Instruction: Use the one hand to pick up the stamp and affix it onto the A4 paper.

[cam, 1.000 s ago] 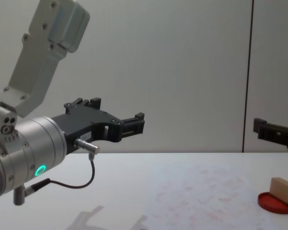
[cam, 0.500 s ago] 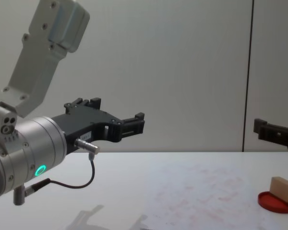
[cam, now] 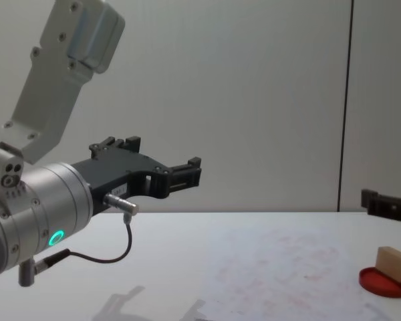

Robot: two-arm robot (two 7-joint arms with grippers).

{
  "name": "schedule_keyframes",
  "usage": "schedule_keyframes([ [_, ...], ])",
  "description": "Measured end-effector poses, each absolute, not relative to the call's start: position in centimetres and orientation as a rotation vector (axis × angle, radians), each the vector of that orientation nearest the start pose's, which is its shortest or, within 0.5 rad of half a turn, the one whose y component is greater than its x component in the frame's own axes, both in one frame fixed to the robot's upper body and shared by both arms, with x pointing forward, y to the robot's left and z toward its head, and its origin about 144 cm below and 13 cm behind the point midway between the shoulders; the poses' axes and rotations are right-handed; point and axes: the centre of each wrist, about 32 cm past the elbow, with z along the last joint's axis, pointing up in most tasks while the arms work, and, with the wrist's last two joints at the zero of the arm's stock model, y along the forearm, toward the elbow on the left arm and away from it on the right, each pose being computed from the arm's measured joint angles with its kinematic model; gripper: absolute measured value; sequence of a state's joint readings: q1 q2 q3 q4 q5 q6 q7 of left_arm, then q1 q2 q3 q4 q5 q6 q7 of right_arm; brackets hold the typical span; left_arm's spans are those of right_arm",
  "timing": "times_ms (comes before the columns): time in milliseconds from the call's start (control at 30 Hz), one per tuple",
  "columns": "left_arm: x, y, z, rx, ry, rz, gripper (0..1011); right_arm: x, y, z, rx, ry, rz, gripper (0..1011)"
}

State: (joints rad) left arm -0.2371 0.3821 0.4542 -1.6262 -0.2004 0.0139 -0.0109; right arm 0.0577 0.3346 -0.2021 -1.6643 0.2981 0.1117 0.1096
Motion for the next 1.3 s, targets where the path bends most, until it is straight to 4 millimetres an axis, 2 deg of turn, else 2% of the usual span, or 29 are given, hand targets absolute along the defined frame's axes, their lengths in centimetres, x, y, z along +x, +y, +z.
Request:
schedule_keyframes([
  [433, 49.2, 19.8, 120.4, 0.061, -0.268, 1.124, 993, 48.5, -26.5, 117.7, -0.12, 0.067, -1.243, 1001],
  [1300, 49.2, 19.8, 120.4, 0.061, -0.268, 1.124, 993, 49.8, -27.3, 116.2, -0.184, 0.199, -1.263, 1001],
])
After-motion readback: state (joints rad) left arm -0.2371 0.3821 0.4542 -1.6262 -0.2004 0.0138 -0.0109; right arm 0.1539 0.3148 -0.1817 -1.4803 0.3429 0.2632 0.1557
